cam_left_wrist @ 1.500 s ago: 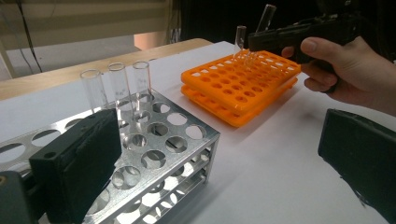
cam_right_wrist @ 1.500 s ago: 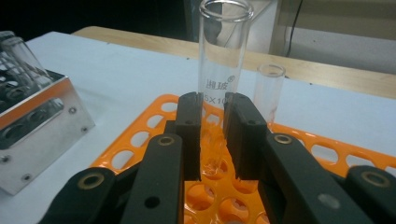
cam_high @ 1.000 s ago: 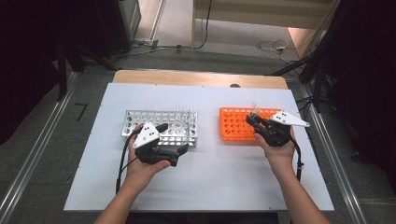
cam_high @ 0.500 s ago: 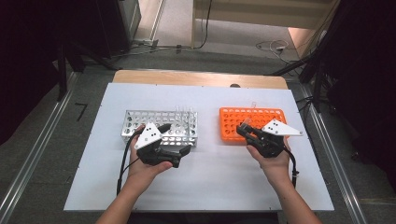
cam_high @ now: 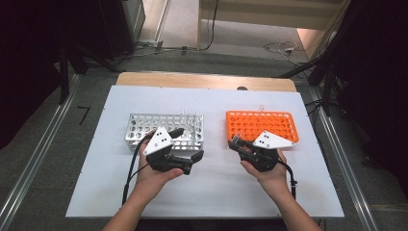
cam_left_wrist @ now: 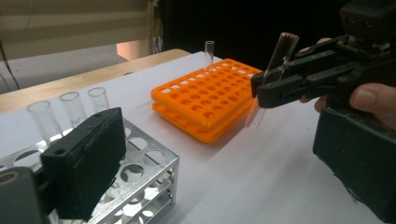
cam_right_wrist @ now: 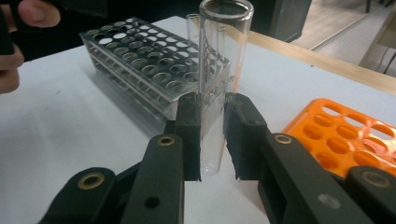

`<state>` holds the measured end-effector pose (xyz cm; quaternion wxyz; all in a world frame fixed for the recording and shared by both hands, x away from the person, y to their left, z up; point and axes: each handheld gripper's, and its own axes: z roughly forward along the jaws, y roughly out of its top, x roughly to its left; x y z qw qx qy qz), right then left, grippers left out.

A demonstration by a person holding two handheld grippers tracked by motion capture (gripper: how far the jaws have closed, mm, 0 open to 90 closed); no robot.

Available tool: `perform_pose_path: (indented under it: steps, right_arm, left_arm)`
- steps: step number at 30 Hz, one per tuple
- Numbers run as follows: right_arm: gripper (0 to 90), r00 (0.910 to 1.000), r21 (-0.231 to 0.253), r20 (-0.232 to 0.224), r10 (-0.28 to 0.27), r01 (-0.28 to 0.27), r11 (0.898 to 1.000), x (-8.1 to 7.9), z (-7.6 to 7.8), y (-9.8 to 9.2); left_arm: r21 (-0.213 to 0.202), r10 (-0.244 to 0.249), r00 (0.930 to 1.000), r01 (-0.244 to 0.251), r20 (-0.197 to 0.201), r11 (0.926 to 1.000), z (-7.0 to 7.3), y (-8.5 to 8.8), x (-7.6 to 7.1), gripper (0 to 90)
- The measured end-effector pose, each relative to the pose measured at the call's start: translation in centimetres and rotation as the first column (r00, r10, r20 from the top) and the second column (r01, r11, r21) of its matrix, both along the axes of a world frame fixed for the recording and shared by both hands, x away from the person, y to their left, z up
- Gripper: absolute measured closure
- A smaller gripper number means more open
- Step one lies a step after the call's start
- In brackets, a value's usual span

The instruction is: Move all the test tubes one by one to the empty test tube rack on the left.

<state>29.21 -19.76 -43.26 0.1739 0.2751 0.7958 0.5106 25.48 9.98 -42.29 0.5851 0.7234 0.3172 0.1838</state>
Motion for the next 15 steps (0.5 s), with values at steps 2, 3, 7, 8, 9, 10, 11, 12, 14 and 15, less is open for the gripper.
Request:
perform_pose_path:
  steps: [2, 3, 7, 8, 9, 10, 11, 12, 14, 15]
  right_arm:
    - [73.7, 0.9998, -0.003, -0.003, 0.017, -0.017, 1.0, -0.2, 0.0, 0.5]
    - [73.7, 0.9997, -0.007, -0.003, 0.023, -0.023, 1.0, -0.4, -0.1, 0.8]
    - [73.7, 0.9987, -0.024, -0.002, 0.052, -0.052, 0.998, -0.9, -0.3, 1.8]
    - [73.7, 0.9983, -0.026, -0.004, 0.059, -0.059, 0.998, -1.0, -0.3, 2.0]
    - [73.7, 0.9977, -0.033, -0.002, 0.068, -0.068, 0.997, -1.1, -0.4, 2.2]
    - [73.7, 0.9974, -0.034, -0.005, 0.072, -0.072, 0.997, -1.2, -0.4, 2.5]
    - [73.7, 0.9969, -0.036, -0.005, 0.078, -0.079, 0.996, -1.2, -0.5, 2.6]
    - [73.7, 0.9965, -0.039, -0.007, 0.084, -0.084, 0.996, -1.3, -0.5, 2.8]
    - [73.7, 0.9957, -0.045, -0.012, 0.092, -0.092, 0.995, -1.5, -0.6, 3.1]
    - [73.7, 0.995, -0.046, -0.011, 0.099, -0.1, 0.994, -1.5, -0.7, 3.3]
  left_arm:
    - [0.006, -0.005, 1.0, 0.005, 0.001, 1.0, 0.1, -0.2, 0.0, 8.5]
    - [0.006, -0.011, 0.9999, 0.011, 0.002, 0.9999, 0.2, -0.3, -0.1, 10.4]
    - [0.001, -0.052, 0.9987, 0.052, 0.0, 0.9987, 0.3, -0.7, -0.1, 19.5]
    - [0.002, -0.061, 0.9982, 0.061, -0.003, 0.9982, 0.3, -0.9, -0.1, 21.8]
    - [0.007, -0.065, 0.9979, 0.065, -0.005, 0.9979, 0.3, -1.1, -0.1, 24.5]
    - [0.009, -0.069, 0.9976, 0.069, -0.007, 0.9976, 0.2, -1.3, -0.1, 27.2]
    - [0.017, -0.078, 0.9969, 0.079, -0.008, 0.9968, 0.2, -1.4, -0.1, 29.1]
    - [0.023, -0.082, 0.9966, 0.082, -0.009, 0.9964, 0.2, -1.7, -0.1, 29.9]
    - [0.031, -0.089, 0.996, 0.089, -0.008, 0.9955, 0.2, -2.0, -0.2, 31.9]
    - [0.031, -0.096, 0.9953, 0.096, -0.006, 0.9949, 0.2, -2.1, -0.2, 33.0]
